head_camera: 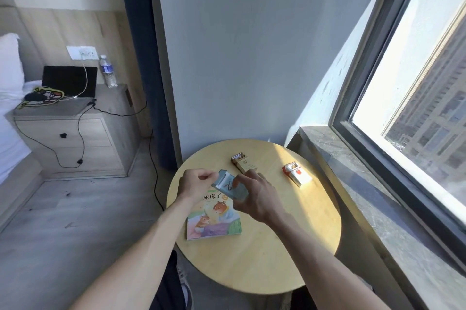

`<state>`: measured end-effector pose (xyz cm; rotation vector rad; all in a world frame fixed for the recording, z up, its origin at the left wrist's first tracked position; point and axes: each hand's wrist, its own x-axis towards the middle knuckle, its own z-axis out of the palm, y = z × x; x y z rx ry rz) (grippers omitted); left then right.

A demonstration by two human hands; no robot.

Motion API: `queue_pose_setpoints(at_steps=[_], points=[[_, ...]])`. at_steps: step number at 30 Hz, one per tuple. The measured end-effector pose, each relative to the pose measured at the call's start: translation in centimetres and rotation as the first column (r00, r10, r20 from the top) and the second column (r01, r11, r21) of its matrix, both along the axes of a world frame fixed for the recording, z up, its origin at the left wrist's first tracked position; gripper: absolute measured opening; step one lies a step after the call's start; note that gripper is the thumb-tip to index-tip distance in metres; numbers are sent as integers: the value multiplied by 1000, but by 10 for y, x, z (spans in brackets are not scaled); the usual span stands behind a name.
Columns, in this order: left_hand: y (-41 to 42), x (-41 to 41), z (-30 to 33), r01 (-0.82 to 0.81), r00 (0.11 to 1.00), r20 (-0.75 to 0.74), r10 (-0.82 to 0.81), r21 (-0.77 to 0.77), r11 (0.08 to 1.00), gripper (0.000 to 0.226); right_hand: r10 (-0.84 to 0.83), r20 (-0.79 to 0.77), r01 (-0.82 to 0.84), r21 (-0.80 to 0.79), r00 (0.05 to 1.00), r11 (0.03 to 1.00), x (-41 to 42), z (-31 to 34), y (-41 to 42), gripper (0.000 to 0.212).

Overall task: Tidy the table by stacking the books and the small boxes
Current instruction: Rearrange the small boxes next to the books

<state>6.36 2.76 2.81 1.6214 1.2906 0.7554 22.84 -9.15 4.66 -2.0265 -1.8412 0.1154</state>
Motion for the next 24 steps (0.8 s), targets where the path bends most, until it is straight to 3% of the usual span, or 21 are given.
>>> queue_pose_setpoints(at_steps=[8,13,17,24], points=[[-14,2,8,-19,996,-80,29,131,991,7,22,-6,-22,16,1000,1000,-4,2,-2,46],[-15,1,5,7,995,96,-10,33,999,3,5,-54,-2,50,999,999,-3,1,0,47],[-20,3,1,73,988,137,-70,-23,997,5,7,-63,-3,57,998,998,-2,-3,2,48],[-17,8,-4,160,985,-90,-148,154,975,9,-30,-147,33,14,989,999,3,-17,2,45]])
